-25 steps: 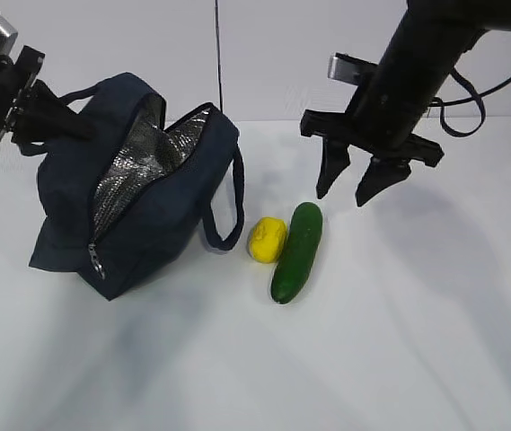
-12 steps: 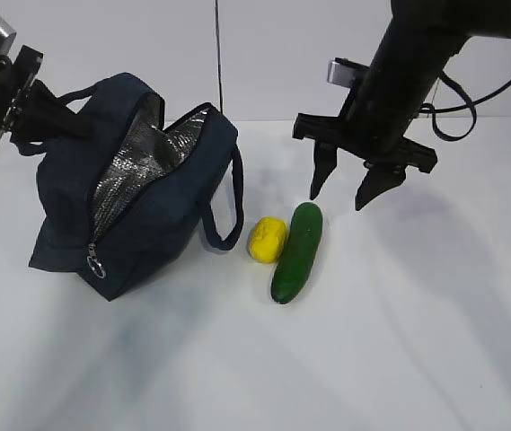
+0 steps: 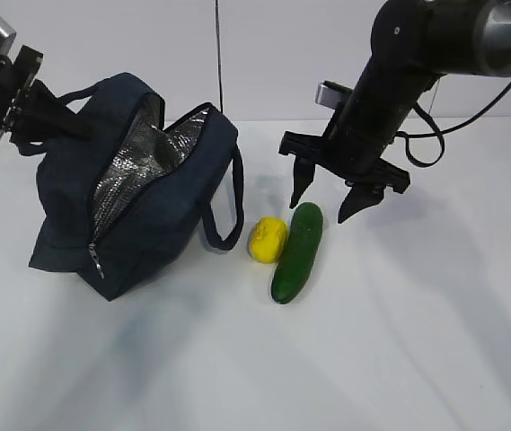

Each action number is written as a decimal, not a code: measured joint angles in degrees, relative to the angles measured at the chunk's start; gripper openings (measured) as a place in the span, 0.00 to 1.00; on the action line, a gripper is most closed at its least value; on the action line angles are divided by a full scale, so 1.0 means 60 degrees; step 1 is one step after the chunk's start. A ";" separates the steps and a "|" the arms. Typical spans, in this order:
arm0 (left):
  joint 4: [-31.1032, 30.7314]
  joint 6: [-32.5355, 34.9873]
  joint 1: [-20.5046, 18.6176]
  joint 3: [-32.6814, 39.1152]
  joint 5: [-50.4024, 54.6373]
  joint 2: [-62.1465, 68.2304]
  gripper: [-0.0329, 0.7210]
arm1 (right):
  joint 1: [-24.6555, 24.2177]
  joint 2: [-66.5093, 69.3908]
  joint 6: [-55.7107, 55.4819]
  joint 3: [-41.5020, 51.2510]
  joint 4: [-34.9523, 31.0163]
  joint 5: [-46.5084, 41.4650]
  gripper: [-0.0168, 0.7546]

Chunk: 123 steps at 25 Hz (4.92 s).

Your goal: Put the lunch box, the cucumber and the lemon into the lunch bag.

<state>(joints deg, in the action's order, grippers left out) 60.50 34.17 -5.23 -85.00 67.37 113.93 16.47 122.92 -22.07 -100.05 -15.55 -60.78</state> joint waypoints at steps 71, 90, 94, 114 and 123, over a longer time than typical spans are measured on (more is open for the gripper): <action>0.0632 -0.0020 0.0000 0.0000 0.0090 0.0000 0.03 | 0.0000 -0.0457 0.3111 -0.0419 -0.4424 -0.0397 0.47; 0.1736 0.0113 0.0323 0.0000 0.0097 0.0000 0.03 | 0.0460 0.0559 0.5753 -0.0748 -0.9235 0.1373 0.47; 0.1874 0.0127 0.0439 0.0000 0.0097 0.0000 0.03 | 0.0460 0.0824 0.5753 -0.0748 -0.9217 0.1388 0.48; 0.2262 0.0149 0.0439 0.0000 0.0097 0.0035 0.03 | 0.0460 0.0862 0.6374 -0.0760 -0.9640 0.1667 0.68; 0.1704 0.0114 0.0229 0.0000 0.0097 0.0035 0.03 | 0.0171 0.0862 0.7091 -0.0760 -0.9559 0.0375 0.68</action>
<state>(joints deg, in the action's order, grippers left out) 70.73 34.86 -3.85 -85.00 67.95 114.14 17.50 128.10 20.48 -104.61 -72.91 -58.53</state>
